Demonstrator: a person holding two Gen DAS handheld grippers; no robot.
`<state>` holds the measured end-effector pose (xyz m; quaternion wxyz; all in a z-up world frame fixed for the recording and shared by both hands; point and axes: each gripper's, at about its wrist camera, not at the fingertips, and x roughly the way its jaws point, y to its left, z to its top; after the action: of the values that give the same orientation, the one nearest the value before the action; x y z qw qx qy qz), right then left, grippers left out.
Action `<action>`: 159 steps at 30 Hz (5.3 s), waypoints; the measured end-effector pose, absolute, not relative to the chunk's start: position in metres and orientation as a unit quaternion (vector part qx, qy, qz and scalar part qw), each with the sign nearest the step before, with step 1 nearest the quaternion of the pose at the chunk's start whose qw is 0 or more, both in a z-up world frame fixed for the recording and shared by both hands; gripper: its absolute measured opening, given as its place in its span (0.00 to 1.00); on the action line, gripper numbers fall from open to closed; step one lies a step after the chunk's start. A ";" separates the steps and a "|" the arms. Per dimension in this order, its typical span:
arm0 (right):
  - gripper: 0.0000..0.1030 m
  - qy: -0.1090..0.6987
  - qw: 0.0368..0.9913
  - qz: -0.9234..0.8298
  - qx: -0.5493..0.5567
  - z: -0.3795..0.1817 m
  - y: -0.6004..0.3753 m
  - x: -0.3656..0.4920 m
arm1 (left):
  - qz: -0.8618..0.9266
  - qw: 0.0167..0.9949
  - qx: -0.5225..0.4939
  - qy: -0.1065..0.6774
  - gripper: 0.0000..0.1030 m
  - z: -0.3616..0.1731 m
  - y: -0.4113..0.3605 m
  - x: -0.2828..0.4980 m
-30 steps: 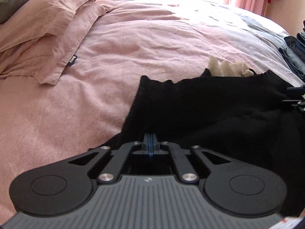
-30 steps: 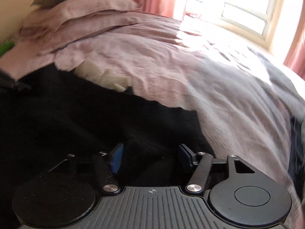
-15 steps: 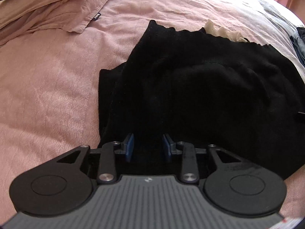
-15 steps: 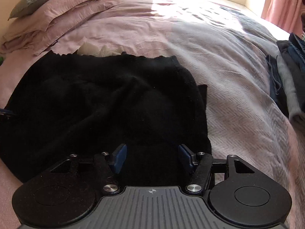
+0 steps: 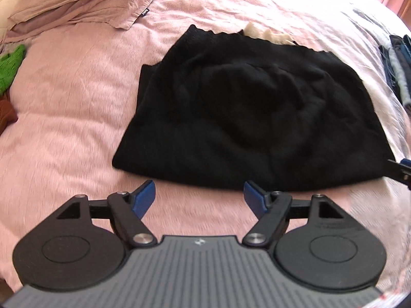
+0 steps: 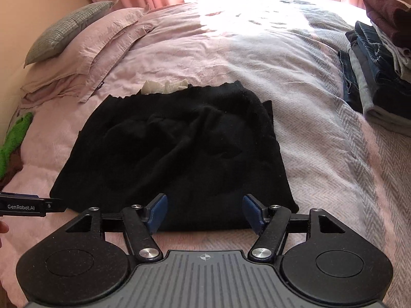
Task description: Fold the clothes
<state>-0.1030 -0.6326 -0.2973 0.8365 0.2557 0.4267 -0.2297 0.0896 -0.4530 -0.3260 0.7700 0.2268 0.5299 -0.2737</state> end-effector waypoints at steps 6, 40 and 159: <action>0.61 0.432 0.838 -0.218 0.250 -0.296 -0.621 -0.113 | -0.278 0.770 0.226 0.528 0.71 -0.316 -0.447 0.068; 0.50 0.276 0.784 -0.127 0.542 -0.436 -0.800 -0.117 | -0.408 0.731 0.026 0.546 0.62 -0.421 -0.419 0.250; 0.54 0.422 0.745 -0.261 0.446 -0.360 -0.570 -0.060 | -0.337 0.637 -0.282 0.633 0.63 -0.426 -0.270 0.217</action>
<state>-0.0603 -0.5697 -0.3605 0.7453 0.4457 0.4218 -0.2608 0.2168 -0.2697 -0.4258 0.6373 -0.2824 0.6326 -0.3374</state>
